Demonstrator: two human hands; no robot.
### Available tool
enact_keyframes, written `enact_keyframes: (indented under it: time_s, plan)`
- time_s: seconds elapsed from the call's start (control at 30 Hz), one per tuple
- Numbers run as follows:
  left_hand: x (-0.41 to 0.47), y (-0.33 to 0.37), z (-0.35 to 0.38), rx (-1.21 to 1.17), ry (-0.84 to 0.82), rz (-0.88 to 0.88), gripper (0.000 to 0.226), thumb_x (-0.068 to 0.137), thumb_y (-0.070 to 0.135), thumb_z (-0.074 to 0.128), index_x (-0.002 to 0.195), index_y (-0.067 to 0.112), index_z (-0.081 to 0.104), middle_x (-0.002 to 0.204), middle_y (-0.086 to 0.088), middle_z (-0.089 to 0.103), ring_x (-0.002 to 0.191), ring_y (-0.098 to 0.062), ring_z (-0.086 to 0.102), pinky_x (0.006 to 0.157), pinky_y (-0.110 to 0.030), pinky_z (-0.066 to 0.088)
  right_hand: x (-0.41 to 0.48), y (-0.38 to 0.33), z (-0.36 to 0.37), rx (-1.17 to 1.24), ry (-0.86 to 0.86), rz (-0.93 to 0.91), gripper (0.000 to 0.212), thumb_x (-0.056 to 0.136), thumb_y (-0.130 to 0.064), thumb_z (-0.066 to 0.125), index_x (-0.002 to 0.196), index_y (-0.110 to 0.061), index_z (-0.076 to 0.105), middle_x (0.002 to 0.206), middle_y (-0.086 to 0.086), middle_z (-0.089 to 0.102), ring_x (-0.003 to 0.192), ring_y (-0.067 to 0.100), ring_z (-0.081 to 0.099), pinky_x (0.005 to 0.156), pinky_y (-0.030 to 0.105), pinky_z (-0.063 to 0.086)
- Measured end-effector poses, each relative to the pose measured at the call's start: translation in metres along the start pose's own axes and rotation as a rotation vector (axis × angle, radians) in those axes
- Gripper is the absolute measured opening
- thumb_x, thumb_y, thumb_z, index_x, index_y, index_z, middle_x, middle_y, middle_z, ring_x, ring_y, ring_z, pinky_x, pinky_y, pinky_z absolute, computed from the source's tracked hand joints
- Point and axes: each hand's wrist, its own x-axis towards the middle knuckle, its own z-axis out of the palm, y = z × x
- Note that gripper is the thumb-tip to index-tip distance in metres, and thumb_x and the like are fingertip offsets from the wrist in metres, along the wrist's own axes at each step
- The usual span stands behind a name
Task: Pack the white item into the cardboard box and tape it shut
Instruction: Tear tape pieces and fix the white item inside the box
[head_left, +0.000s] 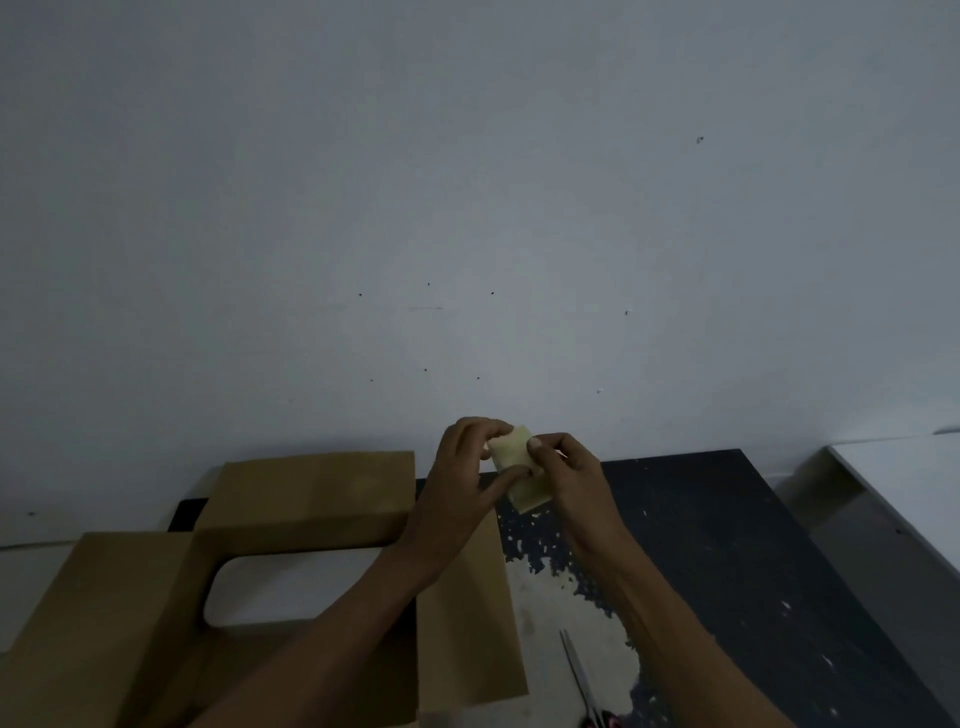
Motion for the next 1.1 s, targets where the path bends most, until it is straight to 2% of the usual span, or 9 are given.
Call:
enact_keyframes:
  time_s: [0.13,0.33,0.43,0.5,0.63,0.73,0.83,0.97,1.1]
  plan:
    - [0.001,-0.001,-0.002,0.056,-0.067,-0.052,0.054,0.089,0.049,0.058,0.134,0.020,0.052,0.140,0.008,0.049,0.128,0.000,0.039,0.104,-0.003,0.029,0.004,0.001,-0.001,0.083,0.004,0.026,0.021,0.097,-0.016,0.049,0.091,-0.007,0.067,0.089,0.010,0.064,0.084,0.021,0.058,0.075,0.035,0.048]
    - [-0.001,-0.005,-0.001,0.090,-0.039,0.015,0.053,0.088,0.051,0.059,0.129,0.017,0.058,0.133,0.003,0.056,0.122,-0.007,0.048,0.102,-0.019,0.043,0.004,0.000,-0.003,0.173,-0.035,0.065,0.023,0.096,-0.010,0.044,0.095,0.003,0.062,0.086,0.013,0.060,0.082,0.023,0.054,0.074,0.040,0.045]
    - [-0.001,-0.003,0.002,0.124,-0.022,0.048,0.058,0.090,0.057,0.052,0.130,0.015,0.059,0.133,-0.001,0.057,0.123,-0.008,0.047,0.106,-0.010,0.034,0.003,-0.003,-0.004,0.276,-0.059,0.088,0.022,0.097,-0.012,0.045,0.087,-0.002,0.062,0.081,0.008,0.058,0.078,0.021,0.054,0.066,0.034,0.047]
    - [-0.001,-0.004,0.002,0.116,-0.033,0.052,0.059,0.090,0.057,0.052,0.134,0.017,0.056,0.135,0.000,0.055,0.125,-0.010,0.045,0.108,-0.012,0.033,0.002,-0.005,-0.004,0.342,-0.078,0.092,0.020,0.098,-0.012,0.046,0.087,-0.004,0.061,0.083,0.011,0.057,0.077,0.021,0.055,0.061,0.031,0.048]
    - [-0.002,-0.011,-0.003,0.122,-0.198,0.082,0.076,0.082,0.056,0.064,0.147,0.031,0.036,0.147,0.004,0.040,0.135,-0.008,0.031,0.110,-0.006,0.021,0.000,-0.007,-0.007,0.445,-0.160,0.152,0.016,0.099,-0.013,0.042,0.097,-0.007,0.055,0.089,0.018,0.061,0.072,0.025,0.061,0.045,0.031,0.038]
    - [-0.004,-0.013,0.000,0.142,-0.198,0.087,0.075,0.083,0.050,0.068,0.148,0.028,0.037,0.147,0.001,0.040,0.136,-0.012,0.033,0.110,-0.007,0.018,0.003,-0.003,-0.007,0.505,-0.177,0.212,0.013,0.094,-0.013,0.045,0.104,-0.010,0.053,0.098,0.019,0.059,0.082,0.029,0.060,0.053,0.033,0.036]
    - [-0.005,-0.011,0.003,0.128,-0.176,0.077,0.072,0.084,0.047,0.069,0.147,0.026,0.040,0.146,-0.001,0.042,0.134,-0.009,0.032,0.109,-0.004,0.017,0.006,0.000,-0.007,0.556,-0.182,0.257,0.024,0.085,-0.016,0.050,0.108,-0.010,0.051,0.107,0.021,0.058,0.096,0.033,0.055,0.063,0.036,0.037]
    - [-0.006,-0.010,0.004,0.123,-0.170,0.076,0.072,0.085,0.060,0.057,0.146,0.026,0.040,0.146,-0.001,0.042,0.133,-0.007,0.030,0.108,-0.003,0.017,0.006,0.000,-0.009,0.557,-0.184,0.268,0.018,0.091,-0.007,0.042,0.107,-0.011,0.051,0.100,0.019,0.063,0.085,0.027,0.064,0.063,0.036,0.037]
    - [-0.007,-0.008,0.005,0.143,-0.166,0.085,0.074,0.085,0.068,0.048,0.146,0.025,0.042,0.145,-0.003,0.043,0.133,-0.008,0.031,0.109,-0.006,0.018,0.005,0.001,-0.010,0.572,-0.195,0.293,0.018,0.091,-0.005,0.040,0.105,-0.011,0.050,0.101,0.018,0.058,0.085,0.027,0.059,0.061,0.035,0.037]
